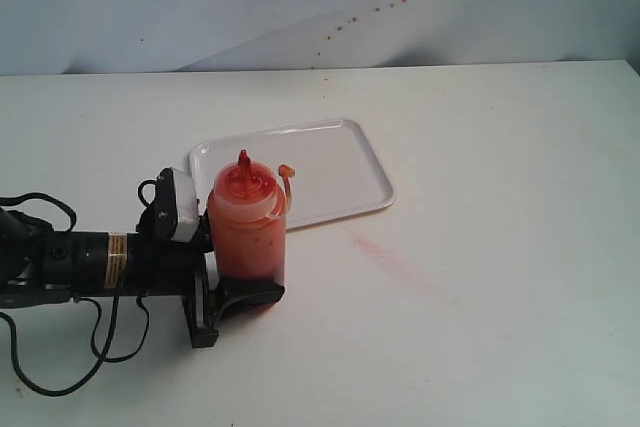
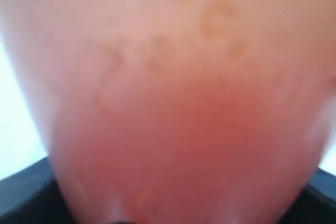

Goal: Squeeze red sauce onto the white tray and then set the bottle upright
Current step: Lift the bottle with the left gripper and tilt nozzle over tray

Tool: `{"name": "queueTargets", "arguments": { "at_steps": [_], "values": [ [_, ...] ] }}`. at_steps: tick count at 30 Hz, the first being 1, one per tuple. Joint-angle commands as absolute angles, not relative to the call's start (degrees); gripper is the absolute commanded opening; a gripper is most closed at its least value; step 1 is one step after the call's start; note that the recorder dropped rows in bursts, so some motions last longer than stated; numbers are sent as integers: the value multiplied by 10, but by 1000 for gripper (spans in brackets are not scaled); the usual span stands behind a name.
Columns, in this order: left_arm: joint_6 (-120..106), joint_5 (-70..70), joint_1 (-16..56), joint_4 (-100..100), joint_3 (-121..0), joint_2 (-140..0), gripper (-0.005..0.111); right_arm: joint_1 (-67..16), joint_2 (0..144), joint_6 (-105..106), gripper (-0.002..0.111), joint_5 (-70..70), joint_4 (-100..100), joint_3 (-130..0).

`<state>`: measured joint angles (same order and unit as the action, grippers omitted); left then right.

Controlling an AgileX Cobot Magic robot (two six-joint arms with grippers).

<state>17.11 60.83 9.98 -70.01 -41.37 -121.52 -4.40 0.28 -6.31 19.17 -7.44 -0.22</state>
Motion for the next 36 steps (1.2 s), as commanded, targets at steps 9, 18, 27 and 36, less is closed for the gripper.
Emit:
{"name": "queueTargets", "arguments": {
  "at_steps": [9,18,27,36],
  "values": [
    [107,632,103,-553,-415,-1123,0,-40,0,-64,0,192,-74,0],
    [5,555,103,-246,-416,-1078,0,-40,0,-55,0,173,-106,0],
    [-110,342,103,-169,-483,-1079,0,-40,0,-81,0,-50,63,0],
    [-154,250,104,-181,-557,-1098,0,-41,0,-154,0,-122,30,0]
  ]
}}
